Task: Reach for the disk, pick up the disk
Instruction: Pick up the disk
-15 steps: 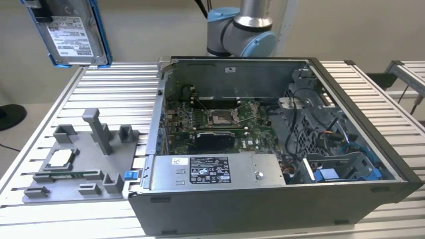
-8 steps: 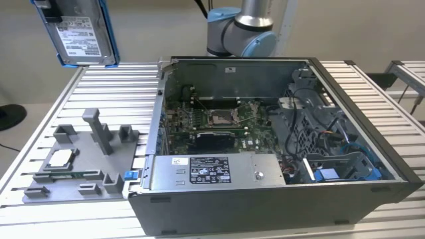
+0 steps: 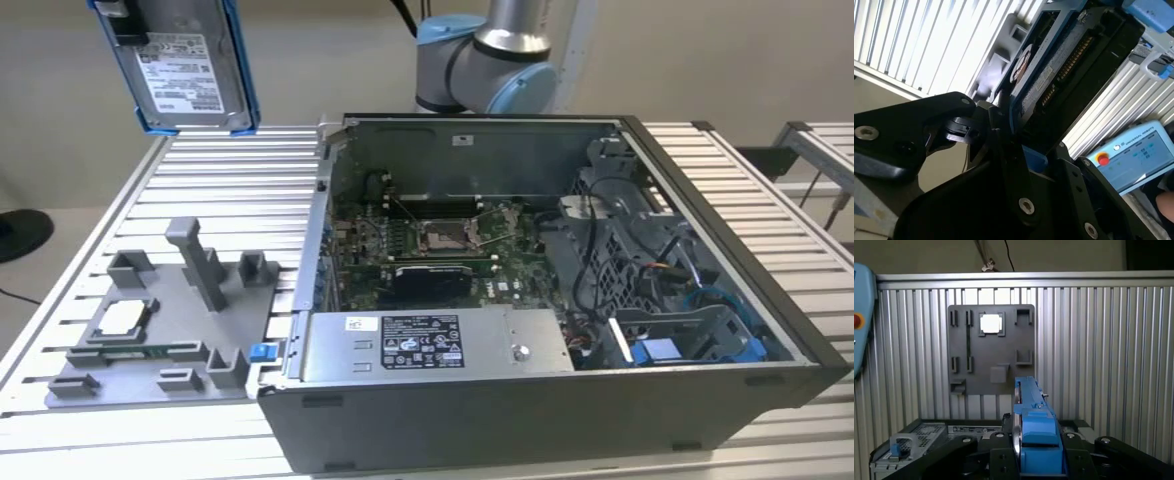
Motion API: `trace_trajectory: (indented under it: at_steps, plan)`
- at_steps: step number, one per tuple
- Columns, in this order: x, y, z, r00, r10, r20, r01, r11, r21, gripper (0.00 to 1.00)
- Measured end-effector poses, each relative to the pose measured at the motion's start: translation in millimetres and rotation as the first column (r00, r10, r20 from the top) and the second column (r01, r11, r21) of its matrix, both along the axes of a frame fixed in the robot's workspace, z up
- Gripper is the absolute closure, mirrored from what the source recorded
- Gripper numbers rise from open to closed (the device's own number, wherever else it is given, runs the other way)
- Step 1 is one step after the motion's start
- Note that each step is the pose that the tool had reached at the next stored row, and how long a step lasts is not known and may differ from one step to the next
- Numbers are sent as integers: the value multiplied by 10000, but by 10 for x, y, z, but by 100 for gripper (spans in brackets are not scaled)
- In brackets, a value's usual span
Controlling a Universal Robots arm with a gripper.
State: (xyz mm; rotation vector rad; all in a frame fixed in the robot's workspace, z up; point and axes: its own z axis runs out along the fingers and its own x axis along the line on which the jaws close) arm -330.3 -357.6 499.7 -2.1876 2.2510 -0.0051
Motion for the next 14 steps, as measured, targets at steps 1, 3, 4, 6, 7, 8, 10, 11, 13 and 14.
trace_trajectory:
  at_steps: [1, 3, 4, 6, 7, 8, 10, 11, 13, 14]
  plan:
    - [25, 0, 0, 10000, 0, 0, 0, 10000, 0, 100]
    - [72, 0, 0, 10000, -1, 0, 1, 10000, 0, 100]
    - [99, 0, 0, 10000, -1, 0, 1, 10000, 0, 100]
    - [148, 0, 0, 10000, 0, 0, 0, 10000, 0, 100]
    - [173, 0, 0, 10000, 0, 0, 0, 10000, 0, 100]
    - [198, 0, 0, 10000, 0, 0, 0, 10000, 0, 100]
    - [247, 0, 0, 10000, 0, 0, 0, 10000, 0, 100]
    - [272, 0, 0, 10000, 1, -1, -1, 10000, 0, 100]
    - [321, 0, 0, 10000, 0, 0, 0, 10000, 0, 100]
    - [347, 0, 0, 10000, -1, 0, 1, 10000, 0, 100]
